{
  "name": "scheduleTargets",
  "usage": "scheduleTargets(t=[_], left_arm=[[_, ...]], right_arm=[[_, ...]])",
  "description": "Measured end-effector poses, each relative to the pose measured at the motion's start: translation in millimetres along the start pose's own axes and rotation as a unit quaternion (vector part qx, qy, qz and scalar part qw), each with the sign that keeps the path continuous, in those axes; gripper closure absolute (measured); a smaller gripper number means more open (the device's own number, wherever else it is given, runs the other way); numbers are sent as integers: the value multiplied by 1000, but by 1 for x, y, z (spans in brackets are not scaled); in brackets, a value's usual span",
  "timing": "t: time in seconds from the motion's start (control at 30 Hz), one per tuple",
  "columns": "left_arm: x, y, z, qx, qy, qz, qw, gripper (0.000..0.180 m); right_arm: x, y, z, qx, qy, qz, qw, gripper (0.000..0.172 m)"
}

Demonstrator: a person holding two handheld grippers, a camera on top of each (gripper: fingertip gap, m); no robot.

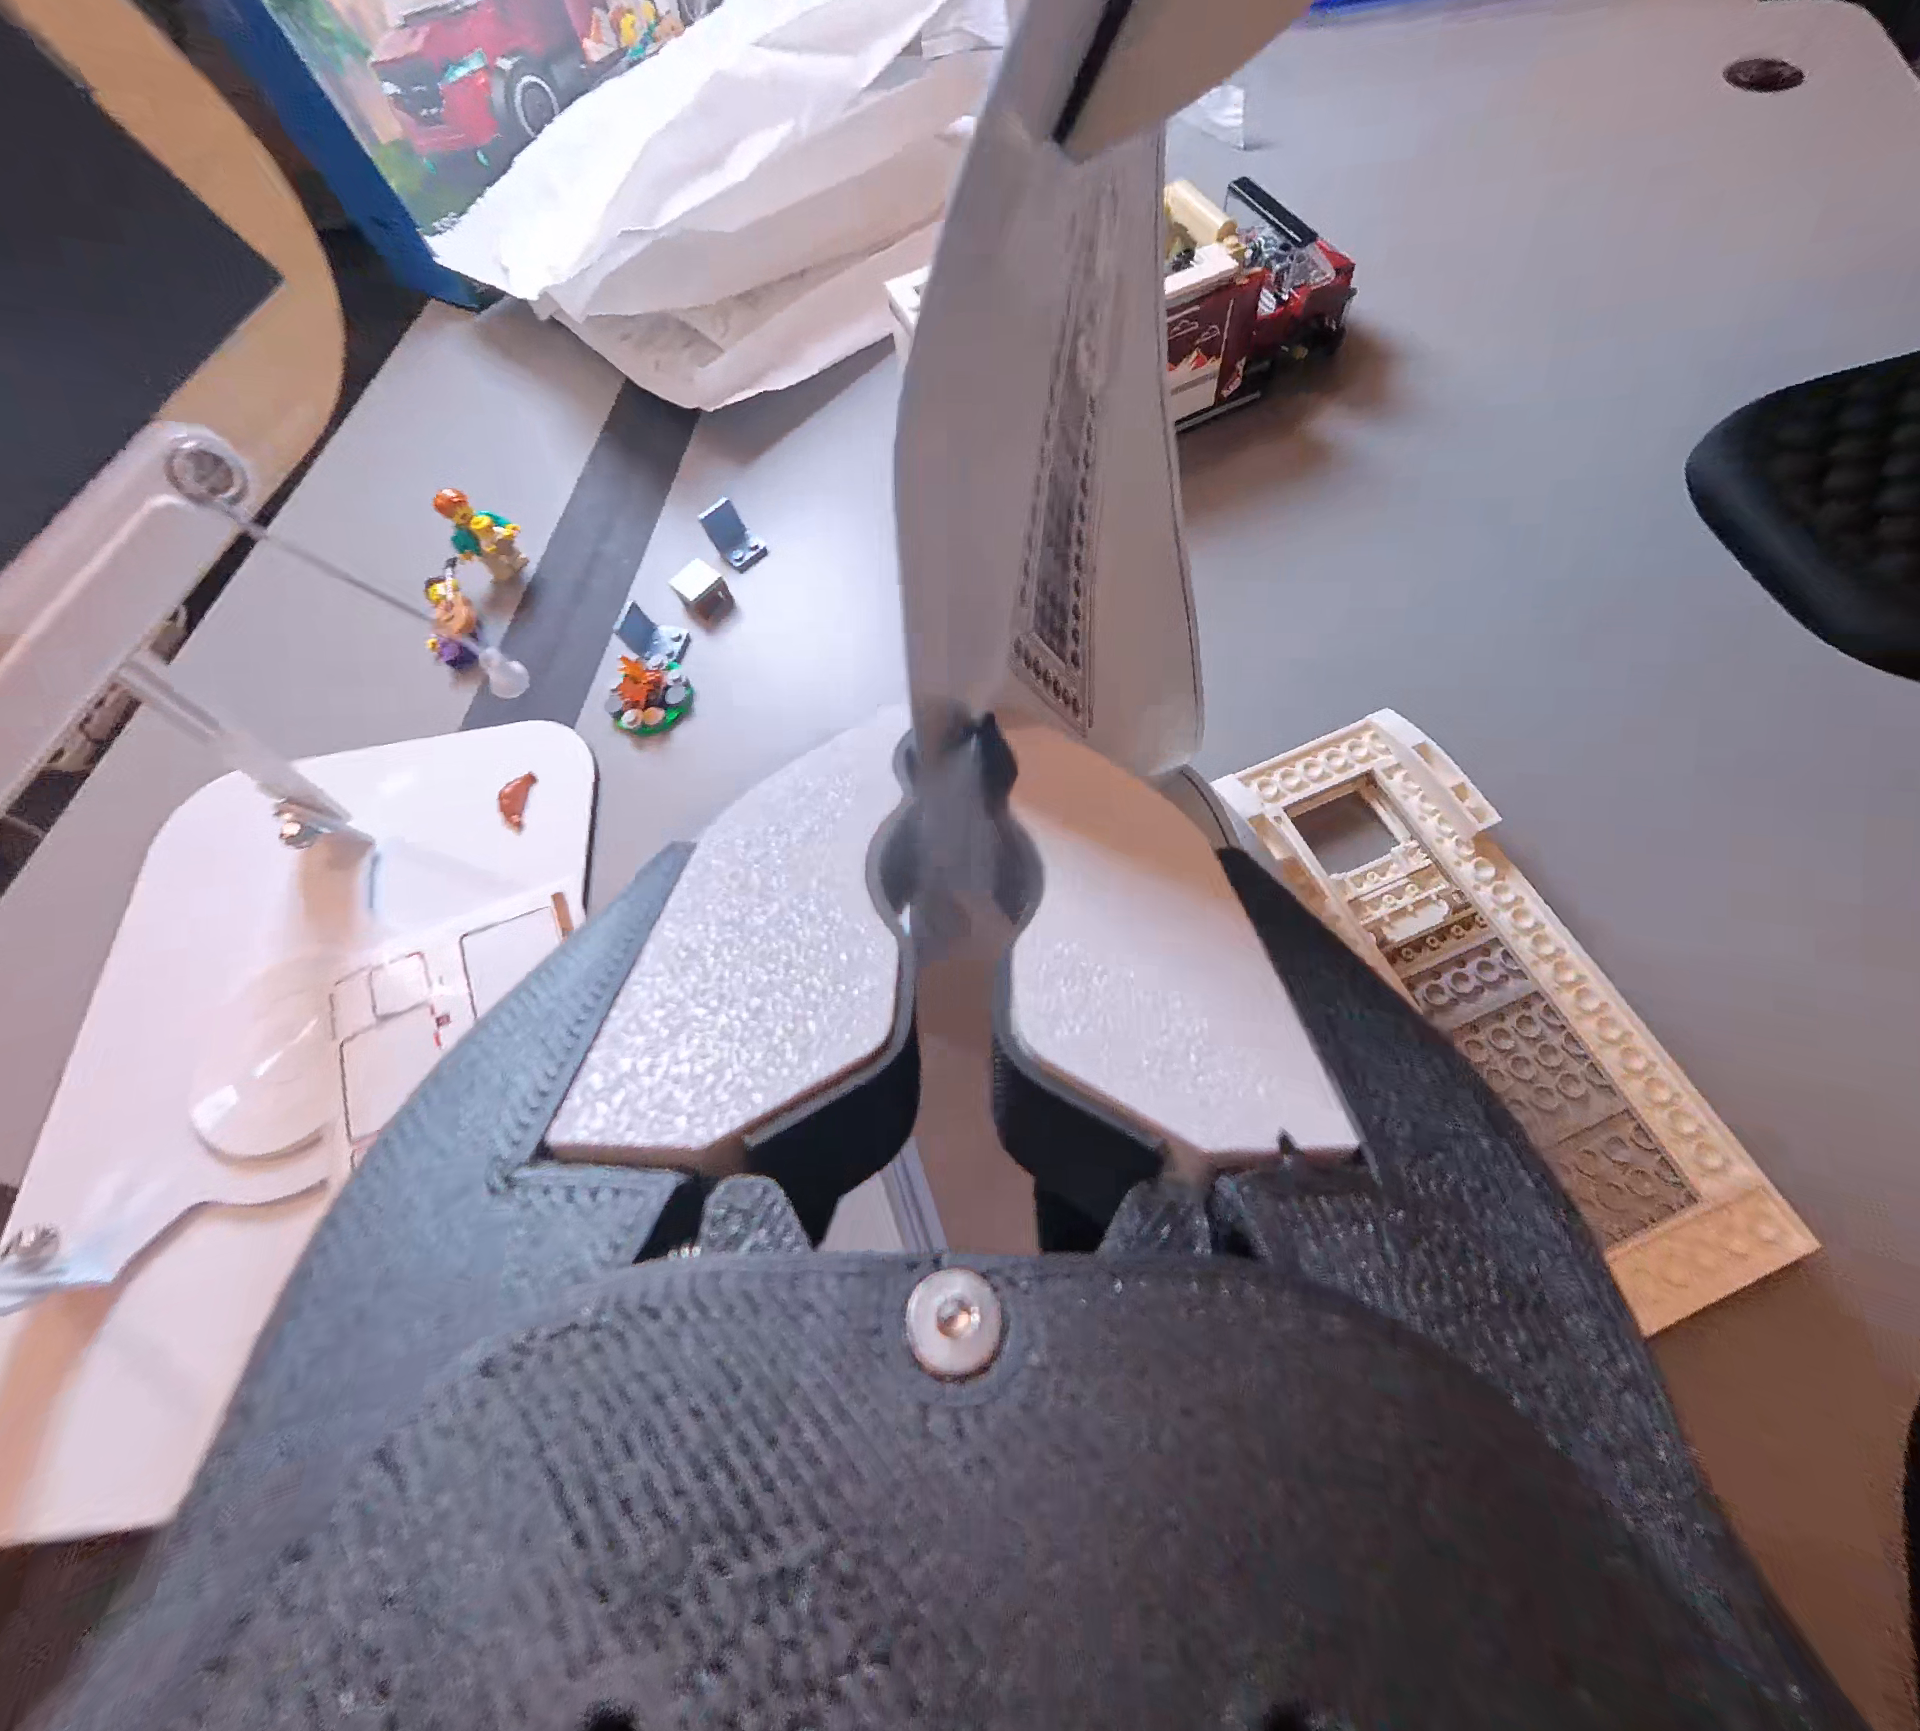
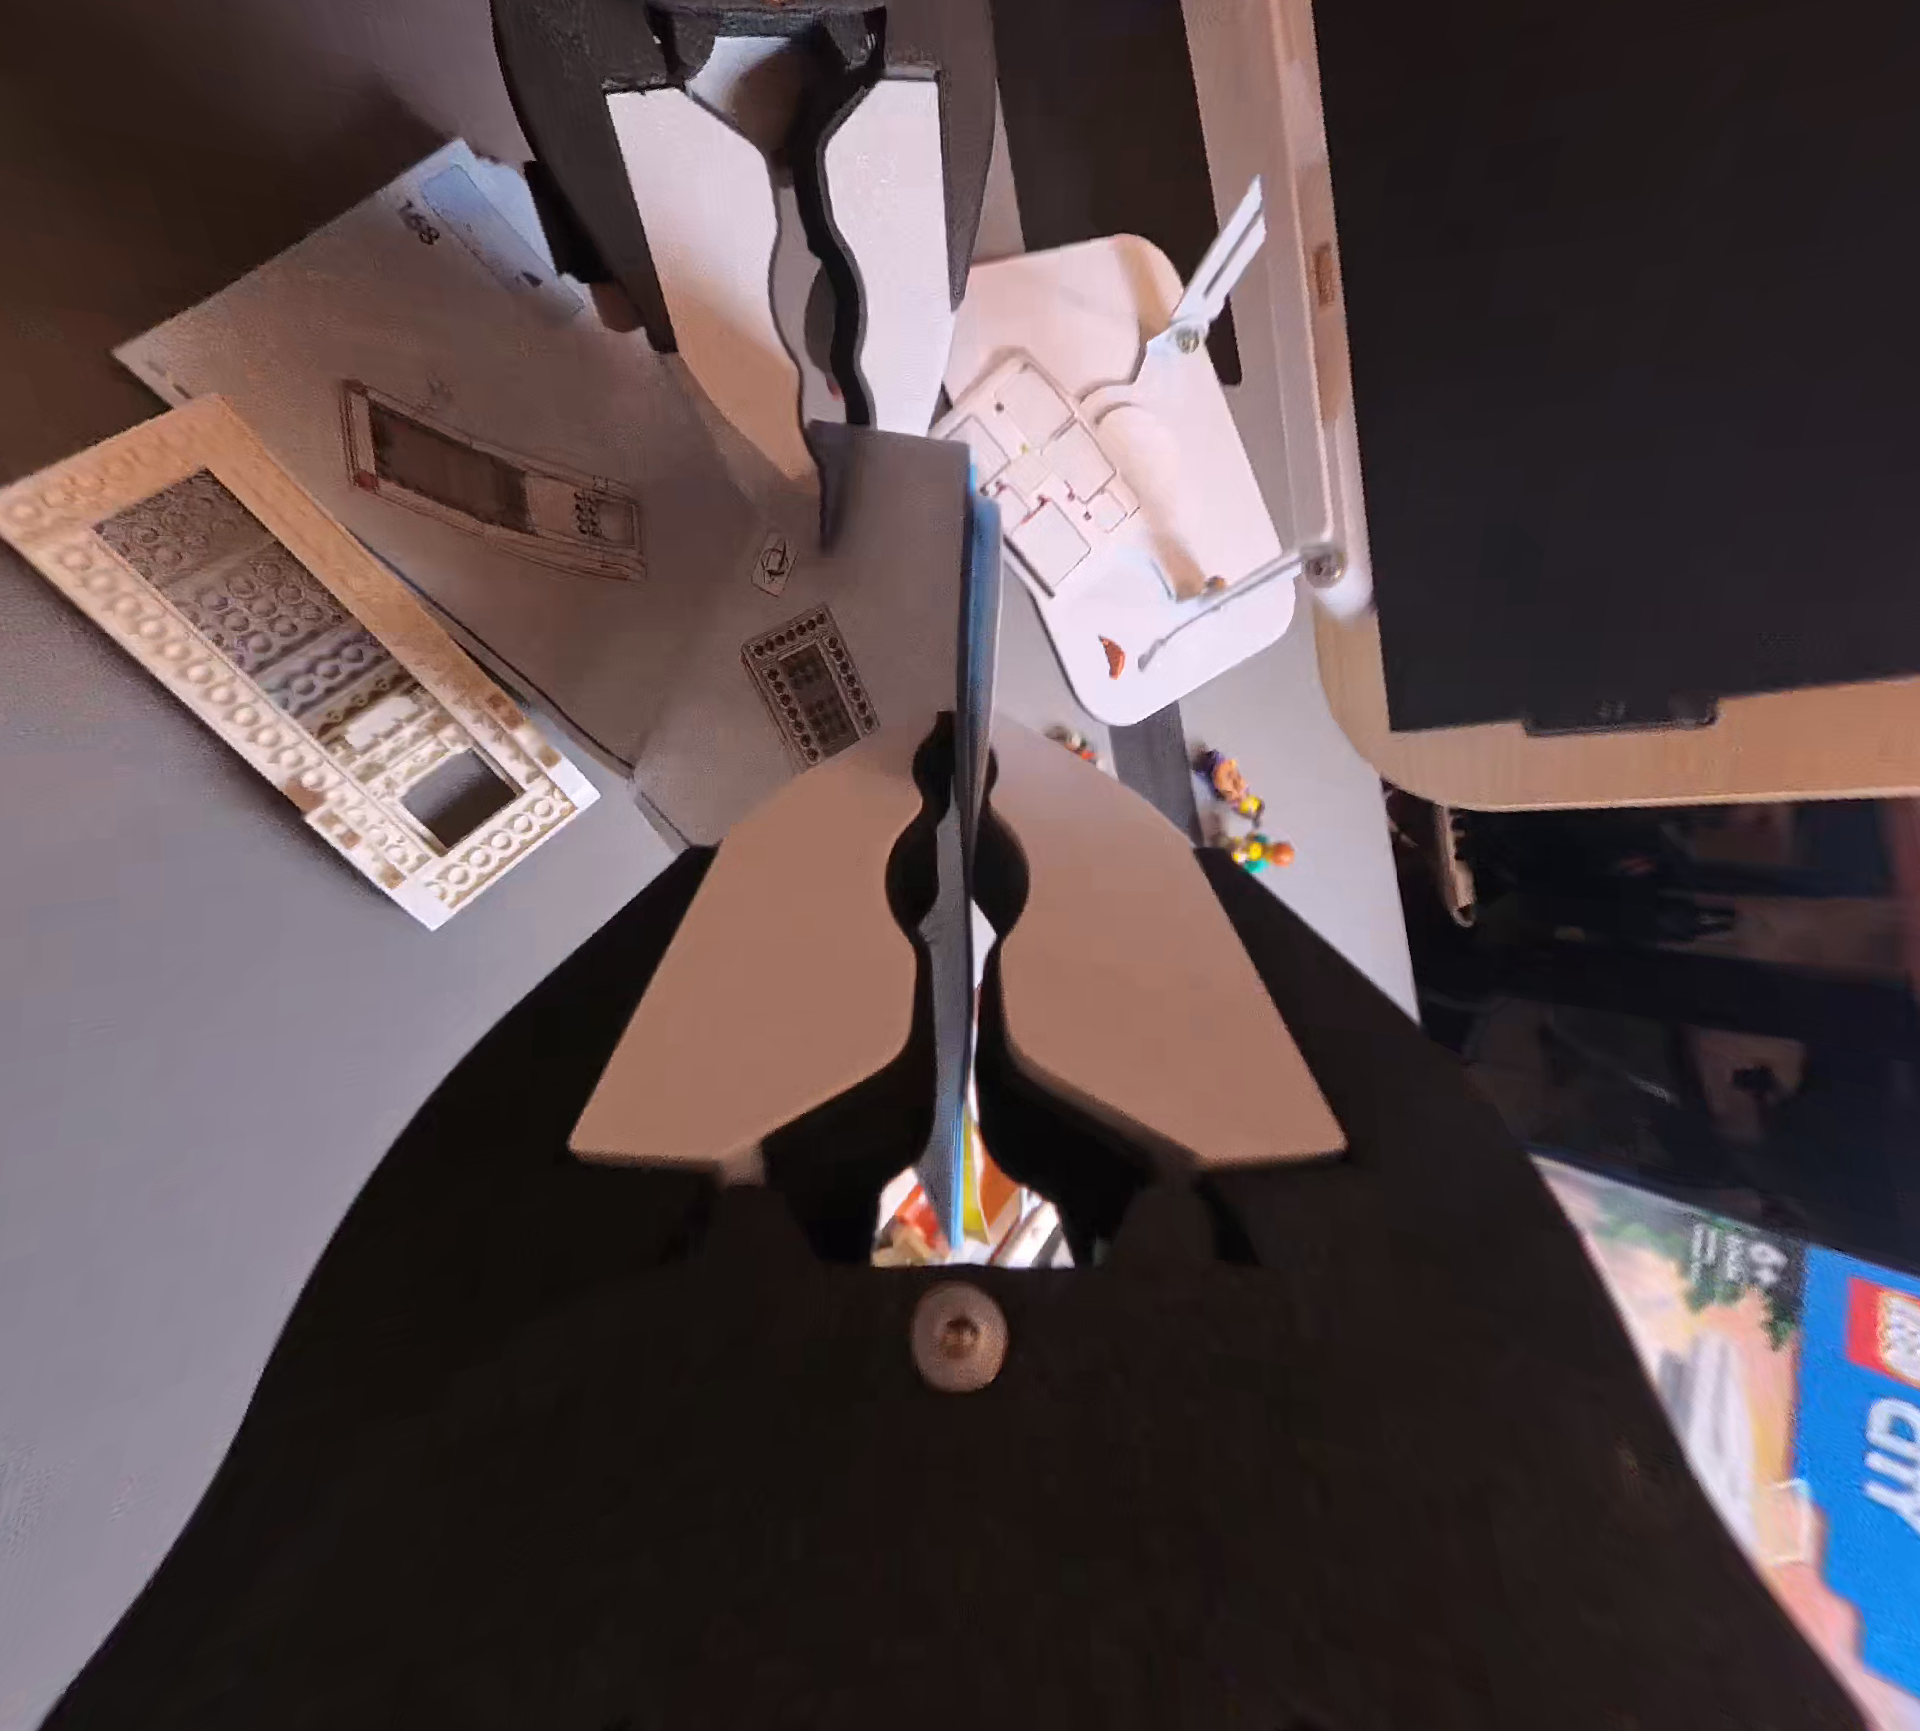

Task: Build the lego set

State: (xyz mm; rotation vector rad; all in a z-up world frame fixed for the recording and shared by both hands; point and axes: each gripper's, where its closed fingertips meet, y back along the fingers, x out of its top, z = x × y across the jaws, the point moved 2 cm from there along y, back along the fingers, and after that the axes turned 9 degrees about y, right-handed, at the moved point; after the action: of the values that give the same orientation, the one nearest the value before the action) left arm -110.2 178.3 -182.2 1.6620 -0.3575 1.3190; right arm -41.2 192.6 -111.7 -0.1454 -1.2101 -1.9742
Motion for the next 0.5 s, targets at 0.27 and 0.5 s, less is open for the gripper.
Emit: scheduleTargets(t=[0.27,0.5], left_arm=[[-72,30,-5,63,36,-135,988,114],[-103,35,6,33,65,-173,982,168]], right_arm=[[46,26,6,-41,28,106,993,172],[38,56,11,-49,-29,171,984,172]])
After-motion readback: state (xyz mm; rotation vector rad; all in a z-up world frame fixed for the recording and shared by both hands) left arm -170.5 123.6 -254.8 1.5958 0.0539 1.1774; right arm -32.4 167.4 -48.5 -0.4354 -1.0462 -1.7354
